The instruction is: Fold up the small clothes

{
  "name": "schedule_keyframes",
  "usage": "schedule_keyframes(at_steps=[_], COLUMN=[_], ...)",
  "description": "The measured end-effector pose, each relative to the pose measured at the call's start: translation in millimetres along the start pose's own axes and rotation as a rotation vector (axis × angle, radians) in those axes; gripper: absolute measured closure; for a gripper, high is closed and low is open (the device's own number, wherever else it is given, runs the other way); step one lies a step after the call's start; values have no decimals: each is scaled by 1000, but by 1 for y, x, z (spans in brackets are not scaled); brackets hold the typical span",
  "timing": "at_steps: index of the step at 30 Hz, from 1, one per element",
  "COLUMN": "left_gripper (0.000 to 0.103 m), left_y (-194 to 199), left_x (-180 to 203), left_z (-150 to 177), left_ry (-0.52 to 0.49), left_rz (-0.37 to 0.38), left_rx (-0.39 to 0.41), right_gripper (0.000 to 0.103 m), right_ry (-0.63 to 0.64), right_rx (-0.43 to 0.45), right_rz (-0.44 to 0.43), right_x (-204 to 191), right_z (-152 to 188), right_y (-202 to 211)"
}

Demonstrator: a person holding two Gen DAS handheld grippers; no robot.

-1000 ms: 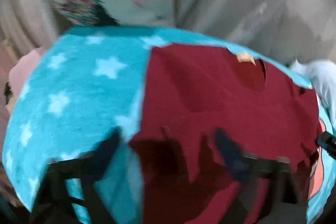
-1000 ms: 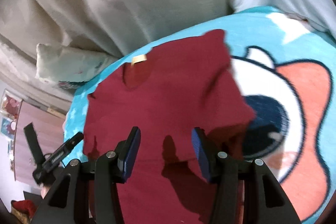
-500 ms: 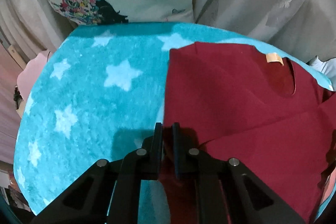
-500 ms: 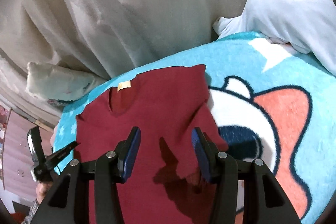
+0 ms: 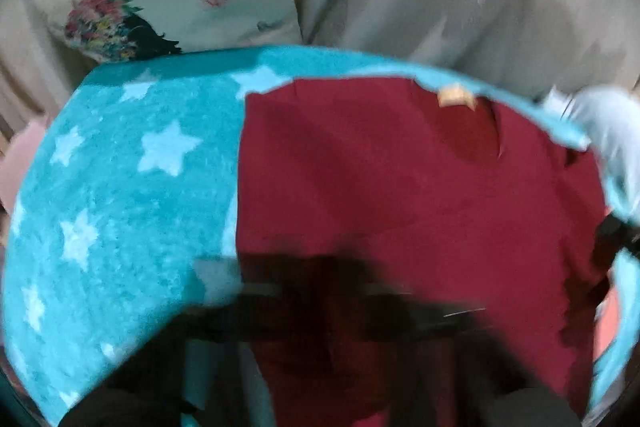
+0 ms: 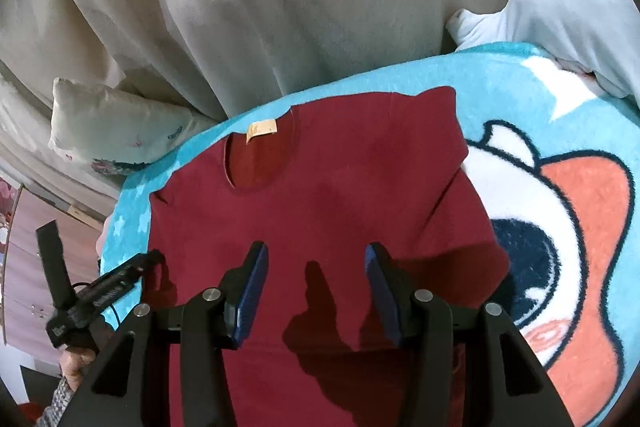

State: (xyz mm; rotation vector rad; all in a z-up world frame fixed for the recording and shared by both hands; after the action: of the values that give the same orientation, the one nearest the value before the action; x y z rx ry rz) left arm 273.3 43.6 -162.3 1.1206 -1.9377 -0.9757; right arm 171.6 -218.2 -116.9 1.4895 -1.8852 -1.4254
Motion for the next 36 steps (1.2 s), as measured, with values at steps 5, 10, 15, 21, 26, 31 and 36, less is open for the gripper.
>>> schedule_keyframes(at_steps=[5,10,15,21,26,31,36], left_gripper=[98,97,84,62,48,48,48], left_y=[3,-3,-3,42,87,106,101], left_x=[-11,-20,-29,-41,-56,-62,-50], left_z=[-14,-16,-12,6,63,142,188], left_ry=[27,43,67,102,231,402,490], left_rz=[-20,-62,-112,-148,-146,-116,-10], left_rx=[36,34,59,107,116,71,21], right_gripper=[48,48,48,56,52,48,48], right_ry=[-14,-20,-13,-241,-220,-172,-119], right_rx=[22,45,-12,-99,-71,-139,-206], right_rz=[16,25,-9,-100,-120,-119,-167], right_x=[8,11,11,56,73,98,101], right_z=[-3,-13,-13,-9,3,53,114], right_y=[9,12,-16,-37,1,21,30])
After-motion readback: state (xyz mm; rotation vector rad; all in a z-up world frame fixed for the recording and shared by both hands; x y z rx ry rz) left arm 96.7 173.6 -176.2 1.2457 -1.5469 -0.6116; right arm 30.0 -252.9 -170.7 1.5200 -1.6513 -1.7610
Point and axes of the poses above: each gripper's, at about its wrist camera, not at the fingertips, and y roughly against the way its jaws point, x to its right, z to its underside, the point moved 8 cm from there along -y, roughly the way its jaws point, and after that the axes turned 10 degrees about z, right-handed, at the moved point
